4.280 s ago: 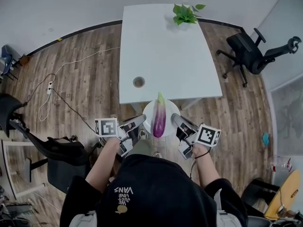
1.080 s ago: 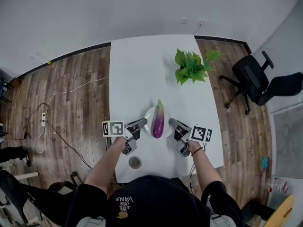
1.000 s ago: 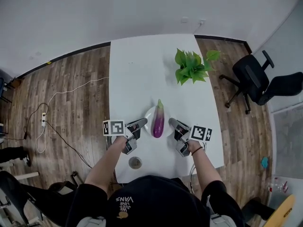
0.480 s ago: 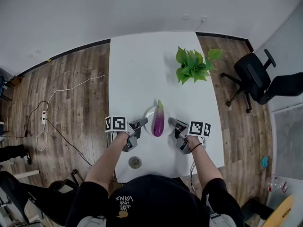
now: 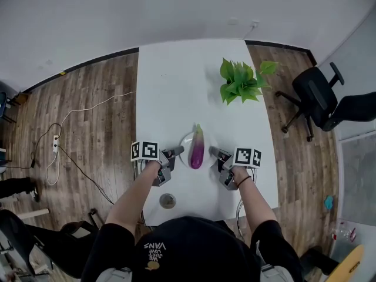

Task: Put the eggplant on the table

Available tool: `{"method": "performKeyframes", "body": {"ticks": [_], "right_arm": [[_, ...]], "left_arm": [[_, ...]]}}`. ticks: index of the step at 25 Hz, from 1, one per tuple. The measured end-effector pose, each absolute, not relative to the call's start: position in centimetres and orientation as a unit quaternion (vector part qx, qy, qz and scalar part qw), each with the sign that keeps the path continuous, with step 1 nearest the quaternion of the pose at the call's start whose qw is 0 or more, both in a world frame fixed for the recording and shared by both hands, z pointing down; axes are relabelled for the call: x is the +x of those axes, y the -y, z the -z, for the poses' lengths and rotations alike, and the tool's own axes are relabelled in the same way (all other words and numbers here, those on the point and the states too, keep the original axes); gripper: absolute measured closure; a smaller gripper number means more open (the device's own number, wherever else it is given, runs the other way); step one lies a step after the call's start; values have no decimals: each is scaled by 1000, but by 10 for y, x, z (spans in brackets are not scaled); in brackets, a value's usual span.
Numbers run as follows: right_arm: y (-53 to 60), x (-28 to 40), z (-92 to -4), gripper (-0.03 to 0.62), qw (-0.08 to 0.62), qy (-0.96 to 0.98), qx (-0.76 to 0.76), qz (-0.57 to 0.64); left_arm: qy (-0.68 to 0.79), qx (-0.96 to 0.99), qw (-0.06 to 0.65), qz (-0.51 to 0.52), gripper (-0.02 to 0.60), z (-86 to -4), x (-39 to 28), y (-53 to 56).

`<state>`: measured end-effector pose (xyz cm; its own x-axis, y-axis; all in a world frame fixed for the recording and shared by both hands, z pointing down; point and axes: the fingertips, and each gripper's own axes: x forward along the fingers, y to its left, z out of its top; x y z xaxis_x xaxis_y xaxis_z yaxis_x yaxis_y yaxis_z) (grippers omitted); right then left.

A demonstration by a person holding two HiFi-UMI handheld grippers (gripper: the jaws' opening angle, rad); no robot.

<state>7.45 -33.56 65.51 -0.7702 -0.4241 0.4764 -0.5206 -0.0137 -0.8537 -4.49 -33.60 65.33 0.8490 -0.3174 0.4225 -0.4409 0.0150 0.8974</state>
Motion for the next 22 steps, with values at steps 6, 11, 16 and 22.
{"method": "performKeyframes", "body": {"ticks": [6,11,16,22], "right_arm": [[330,73,-658,532,72,701,330,-628],[328,73,-656,496,83,702,330,-626],[327,73,-655,467,106,706,336,-614],[331,79,-650,410,155,727,353,-568]], "left_arm": [[294,681,668,-60,554,-656,-48,337],[293,681,668,-63,549,-655,-48,334],[290,684,666,-67,549,-655,-47,333],[309,697,640,-91,543,-655,-52,334]]}}
